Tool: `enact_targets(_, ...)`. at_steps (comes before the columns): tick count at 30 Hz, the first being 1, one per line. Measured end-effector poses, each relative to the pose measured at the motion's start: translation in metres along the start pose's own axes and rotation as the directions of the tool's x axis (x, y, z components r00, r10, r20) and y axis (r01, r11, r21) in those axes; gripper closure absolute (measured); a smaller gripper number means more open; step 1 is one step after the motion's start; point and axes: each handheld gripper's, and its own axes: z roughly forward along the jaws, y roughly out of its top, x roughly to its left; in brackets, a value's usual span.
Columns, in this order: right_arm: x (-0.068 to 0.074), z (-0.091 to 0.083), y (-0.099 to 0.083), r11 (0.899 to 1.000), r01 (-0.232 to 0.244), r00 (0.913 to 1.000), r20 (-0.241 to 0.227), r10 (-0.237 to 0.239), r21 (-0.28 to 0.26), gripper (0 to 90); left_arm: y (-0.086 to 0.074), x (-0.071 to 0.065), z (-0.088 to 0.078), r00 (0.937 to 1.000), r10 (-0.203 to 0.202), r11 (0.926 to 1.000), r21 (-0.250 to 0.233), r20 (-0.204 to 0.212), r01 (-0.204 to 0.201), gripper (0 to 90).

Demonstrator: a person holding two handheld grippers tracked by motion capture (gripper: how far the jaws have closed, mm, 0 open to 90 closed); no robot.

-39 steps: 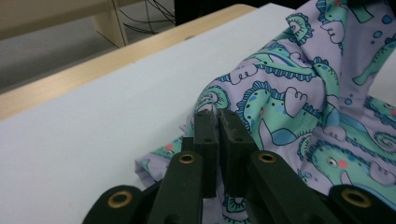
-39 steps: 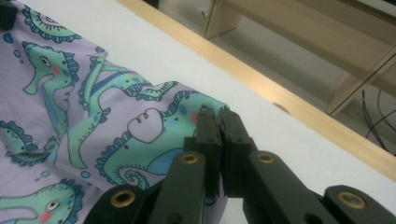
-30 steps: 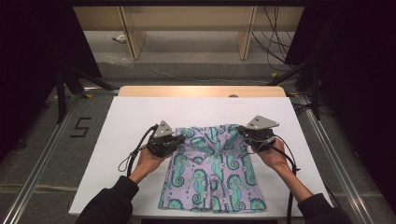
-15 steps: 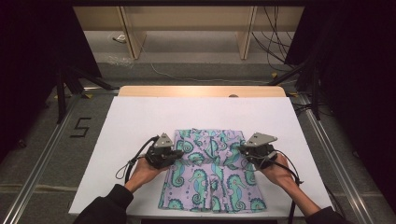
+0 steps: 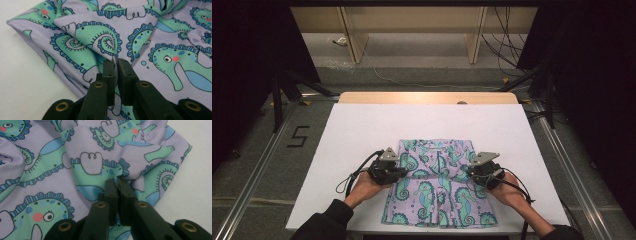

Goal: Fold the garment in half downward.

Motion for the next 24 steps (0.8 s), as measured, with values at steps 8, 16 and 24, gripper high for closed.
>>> enact_targets(8,-0.001,0.002,-0.001,1.0,-0.023,0.9997,-0.012,0.023,0.022,84.0,-0.001,-0.002,0.003,0.9999,0.01,0.9994,0.033,0.003,-0.01,79.7)
enact_targets(16,-0.016,-0.011,0.004,0.986,-0.154,0.9869,-0.057,0.151,-0.062,55.9,0.011,-0.003,-0.016,0.9994,-0.034,0.9961,-0.081,0.0,0.034,58.1)
enact_targets(24,-0.037,-0.023,0.017,0.944,-0.281,0.9585,-0.1,0.267,-0.171,37.4,0.034,0.0,-0.021,0.9956,-0.079,0.9861,-0.15,-0.051,0.07,32.7)
